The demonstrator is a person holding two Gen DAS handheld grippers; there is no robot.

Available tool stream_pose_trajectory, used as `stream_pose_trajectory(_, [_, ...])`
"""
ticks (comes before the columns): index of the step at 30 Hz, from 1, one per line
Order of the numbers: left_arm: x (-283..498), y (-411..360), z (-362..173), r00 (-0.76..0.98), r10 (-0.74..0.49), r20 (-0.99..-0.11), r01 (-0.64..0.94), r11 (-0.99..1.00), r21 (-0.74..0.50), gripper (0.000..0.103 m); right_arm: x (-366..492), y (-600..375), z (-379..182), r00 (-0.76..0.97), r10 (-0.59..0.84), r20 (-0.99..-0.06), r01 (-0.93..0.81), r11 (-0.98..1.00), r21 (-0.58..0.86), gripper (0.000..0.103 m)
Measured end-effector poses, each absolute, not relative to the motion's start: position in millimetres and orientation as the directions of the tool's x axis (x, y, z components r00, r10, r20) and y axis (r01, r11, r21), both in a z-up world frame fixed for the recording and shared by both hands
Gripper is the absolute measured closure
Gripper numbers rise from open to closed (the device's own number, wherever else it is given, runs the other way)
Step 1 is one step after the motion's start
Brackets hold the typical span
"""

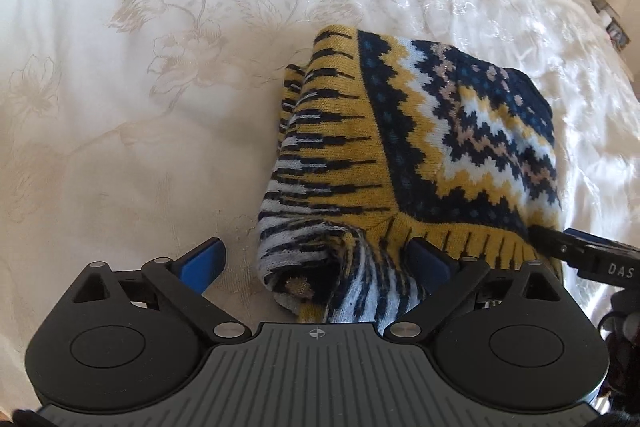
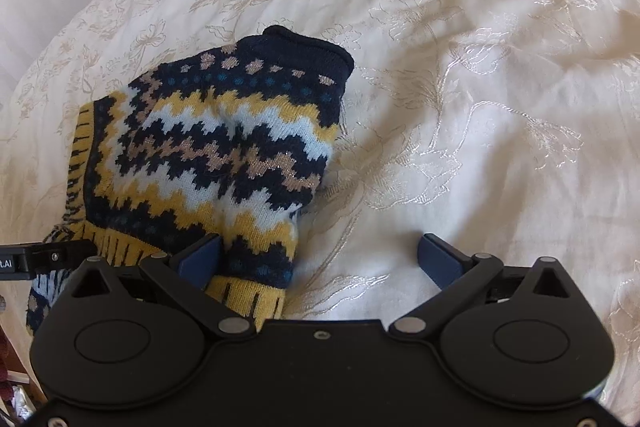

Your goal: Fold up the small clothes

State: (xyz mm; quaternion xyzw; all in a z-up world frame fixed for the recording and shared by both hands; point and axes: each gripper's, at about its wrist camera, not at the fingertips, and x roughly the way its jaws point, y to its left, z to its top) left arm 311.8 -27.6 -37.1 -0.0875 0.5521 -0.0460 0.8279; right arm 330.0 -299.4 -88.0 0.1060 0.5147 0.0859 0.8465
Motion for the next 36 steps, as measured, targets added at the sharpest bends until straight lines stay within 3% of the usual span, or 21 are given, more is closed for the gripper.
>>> stream_pose_trajectory(8, [283.8, -29.7, -22.9, 0.395, -0.17, -0.903, 0.036, 0.985, -0.169, 0.005, 302.1, -306.3, -68.7, 0.485, 0.272, -0.831, -0.024, 0.954, 0.298, 0.001])
stream_pose_trajectory(21, [236.9, -20.5, -21.8, 0.327, -0.197, -0.924, 0.087, 0.98, -0.178, 0.005, 251.3, -288.2, -50.2, 0.465, 0.226, -0.856, -0.084, 0.974, 0.211, 0.001])
stream_pose_trajectory(30, [211.6, -31.7, 36.8, 0.423, -0.176, -0.889, 0.278, 0.959, -0.058, 0.006, 212.8, -264.6, -12.2, 0.533, 0.168, -0.829, -0.082, 0.986, 0.147, 0.001])
stream_pose_trajectory(36, [196.7, -35.9, 73.0, 0.499, -0.183, -0.847, 0.29, 0.956, -0.035, 0.007, 186.8, -257.8, 16.9, 0.608, 0.145, -0.781, -0.036, 0.987, 0.156, 0.001])
